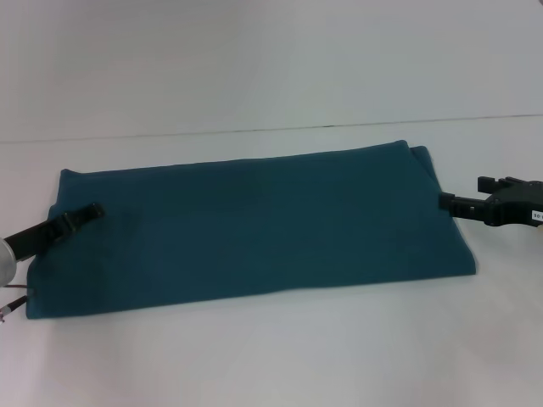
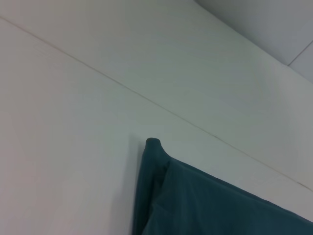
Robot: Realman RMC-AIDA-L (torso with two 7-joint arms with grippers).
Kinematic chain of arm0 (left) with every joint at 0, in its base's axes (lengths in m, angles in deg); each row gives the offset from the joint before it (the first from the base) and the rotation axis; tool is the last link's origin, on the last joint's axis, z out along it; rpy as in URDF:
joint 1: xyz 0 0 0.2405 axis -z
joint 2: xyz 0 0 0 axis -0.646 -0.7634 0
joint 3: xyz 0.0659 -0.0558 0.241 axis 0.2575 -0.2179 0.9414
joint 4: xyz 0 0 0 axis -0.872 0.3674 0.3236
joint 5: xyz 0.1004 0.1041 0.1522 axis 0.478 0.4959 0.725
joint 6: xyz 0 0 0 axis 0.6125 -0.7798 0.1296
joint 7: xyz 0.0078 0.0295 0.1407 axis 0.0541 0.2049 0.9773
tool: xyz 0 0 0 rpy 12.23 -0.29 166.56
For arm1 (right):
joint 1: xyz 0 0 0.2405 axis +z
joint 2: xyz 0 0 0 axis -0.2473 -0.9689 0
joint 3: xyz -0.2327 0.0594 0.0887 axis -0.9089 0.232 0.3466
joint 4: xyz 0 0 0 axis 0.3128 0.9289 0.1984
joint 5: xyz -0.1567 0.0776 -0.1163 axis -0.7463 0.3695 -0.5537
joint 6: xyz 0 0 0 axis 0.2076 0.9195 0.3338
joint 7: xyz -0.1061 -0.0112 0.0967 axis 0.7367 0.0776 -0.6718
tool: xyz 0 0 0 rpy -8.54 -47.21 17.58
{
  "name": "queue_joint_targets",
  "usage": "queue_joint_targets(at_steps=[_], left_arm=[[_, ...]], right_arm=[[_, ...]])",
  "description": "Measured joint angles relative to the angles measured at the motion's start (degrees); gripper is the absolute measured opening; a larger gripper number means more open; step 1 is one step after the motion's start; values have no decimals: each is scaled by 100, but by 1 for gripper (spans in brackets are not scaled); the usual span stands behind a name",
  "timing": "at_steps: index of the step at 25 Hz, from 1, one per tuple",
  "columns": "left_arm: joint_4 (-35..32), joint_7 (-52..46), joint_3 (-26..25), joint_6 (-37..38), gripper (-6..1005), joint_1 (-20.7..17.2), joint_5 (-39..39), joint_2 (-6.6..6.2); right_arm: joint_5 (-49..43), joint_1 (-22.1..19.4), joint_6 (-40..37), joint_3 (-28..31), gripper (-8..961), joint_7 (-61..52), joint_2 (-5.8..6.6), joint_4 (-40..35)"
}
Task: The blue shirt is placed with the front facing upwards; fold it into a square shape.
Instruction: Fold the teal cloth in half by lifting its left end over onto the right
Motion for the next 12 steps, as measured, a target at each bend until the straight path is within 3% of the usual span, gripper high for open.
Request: queue_joint_targets(at_steps=[12], left_arm=[[-128, 159, -37, 259, 874, -24, -565, 1]], right_arm=[[0, 0, 0, -2, 915, 0, 0, 0]])
